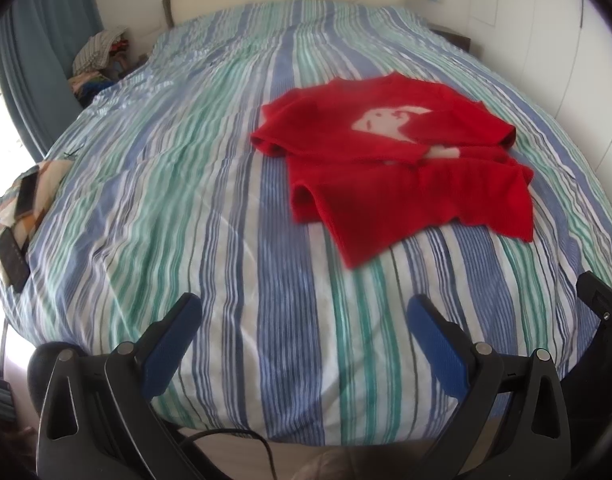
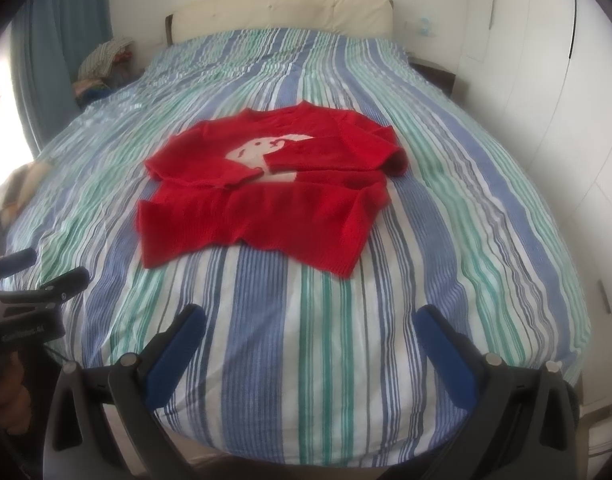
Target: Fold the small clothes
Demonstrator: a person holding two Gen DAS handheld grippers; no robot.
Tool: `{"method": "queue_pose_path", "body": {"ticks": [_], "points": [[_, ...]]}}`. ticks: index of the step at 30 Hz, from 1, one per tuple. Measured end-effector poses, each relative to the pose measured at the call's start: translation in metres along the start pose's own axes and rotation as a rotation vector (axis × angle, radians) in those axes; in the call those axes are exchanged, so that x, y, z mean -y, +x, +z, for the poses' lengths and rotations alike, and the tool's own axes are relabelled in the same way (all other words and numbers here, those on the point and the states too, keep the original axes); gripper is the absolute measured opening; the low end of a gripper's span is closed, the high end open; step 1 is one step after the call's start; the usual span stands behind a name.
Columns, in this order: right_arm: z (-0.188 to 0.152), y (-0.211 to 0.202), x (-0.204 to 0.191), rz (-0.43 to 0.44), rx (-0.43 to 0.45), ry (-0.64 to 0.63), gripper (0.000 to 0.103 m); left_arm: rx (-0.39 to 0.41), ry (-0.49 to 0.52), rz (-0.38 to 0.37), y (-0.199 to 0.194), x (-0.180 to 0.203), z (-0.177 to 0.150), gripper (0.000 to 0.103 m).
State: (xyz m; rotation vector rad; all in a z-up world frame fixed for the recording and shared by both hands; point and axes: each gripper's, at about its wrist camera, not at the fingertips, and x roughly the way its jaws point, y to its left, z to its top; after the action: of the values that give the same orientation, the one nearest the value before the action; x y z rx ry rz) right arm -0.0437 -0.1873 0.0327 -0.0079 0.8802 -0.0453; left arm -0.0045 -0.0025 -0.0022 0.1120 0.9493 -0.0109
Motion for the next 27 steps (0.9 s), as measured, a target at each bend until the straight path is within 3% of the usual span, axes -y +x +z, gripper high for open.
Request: {"method": "queue_pose_path", "body": {"ticks": [27], "points": [[-0.004, 0.007, 0.004, -0.046, -0.019, -0.020, 0.103, -0.042, 0.027, -0.032, 0.016, 0.008, -0.005, 0.102]]}}
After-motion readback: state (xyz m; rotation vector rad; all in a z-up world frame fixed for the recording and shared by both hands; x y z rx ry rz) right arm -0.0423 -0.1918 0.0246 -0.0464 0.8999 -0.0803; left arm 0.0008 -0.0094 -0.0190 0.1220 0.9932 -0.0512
